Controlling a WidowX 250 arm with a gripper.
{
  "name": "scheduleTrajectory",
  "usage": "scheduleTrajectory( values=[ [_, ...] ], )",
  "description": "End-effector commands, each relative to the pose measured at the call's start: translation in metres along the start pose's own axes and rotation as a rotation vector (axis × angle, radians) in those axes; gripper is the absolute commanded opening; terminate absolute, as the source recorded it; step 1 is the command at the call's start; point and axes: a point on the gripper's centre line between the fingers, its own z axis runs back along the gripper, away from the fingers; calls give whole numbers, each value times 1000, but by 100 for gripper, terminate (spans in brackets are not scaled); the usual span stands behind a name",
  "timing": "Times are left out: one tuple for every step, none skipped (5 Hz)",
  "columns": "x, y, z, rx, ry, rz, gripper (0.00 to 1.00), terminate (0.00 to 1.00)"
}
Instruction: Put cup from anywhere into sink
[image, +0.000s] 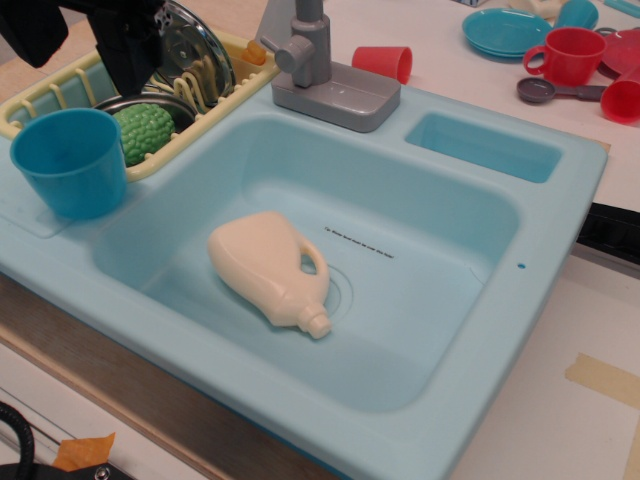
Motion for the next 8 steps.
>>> scheduleTrajectory(
  values=[
    [0,0,0,0,0,0,100,0],
    [-9,1,-13,5,9,20,100,0],
    [-15,1,-22,-7,12,27,100,0],
    [-20,2,-31,-21,22,26,100,0],
    [-24,4,-44,-43,28,26,100,0],
    [-22,5,-54,-64,39,23,100,0],
    [-21,5,-64,-82,50,33,100,0],
    [-21,4,-67,-89,49,42,0,0]
  ],
)
